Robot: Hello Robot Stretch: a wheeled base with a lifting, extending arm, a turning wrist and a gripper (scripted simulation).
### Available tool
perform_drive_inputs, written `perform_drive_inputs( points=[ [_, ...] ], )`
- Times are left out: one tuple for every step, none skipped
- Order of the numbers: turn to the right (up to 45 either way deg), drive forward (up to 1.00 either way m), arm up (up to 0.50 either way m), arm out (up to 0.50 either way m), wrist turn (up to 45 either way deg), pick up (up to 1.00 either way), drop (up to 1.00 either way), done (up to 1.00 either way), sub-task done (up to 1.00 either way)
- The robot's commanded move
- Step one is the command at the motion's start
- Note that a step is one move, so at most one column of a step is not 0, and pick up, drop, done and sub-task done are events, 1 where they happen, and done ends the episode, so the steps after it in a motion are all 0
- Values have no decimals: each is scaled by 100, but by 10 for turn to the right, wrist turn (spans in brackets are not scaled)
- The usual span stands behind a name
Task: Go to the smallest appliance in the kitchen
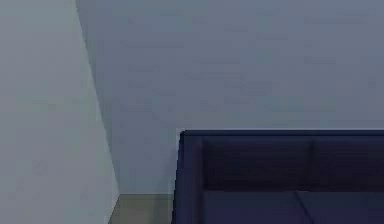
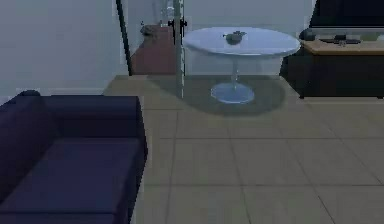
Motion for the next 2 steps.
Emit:
perform_drive_inputs(
  points=[
    [-450, 0, 0, 0, 0, 0, 0, 0, 0],
    [-450, 0, 0, 0, 0, 0, 0, 0, 0]
  ],
)
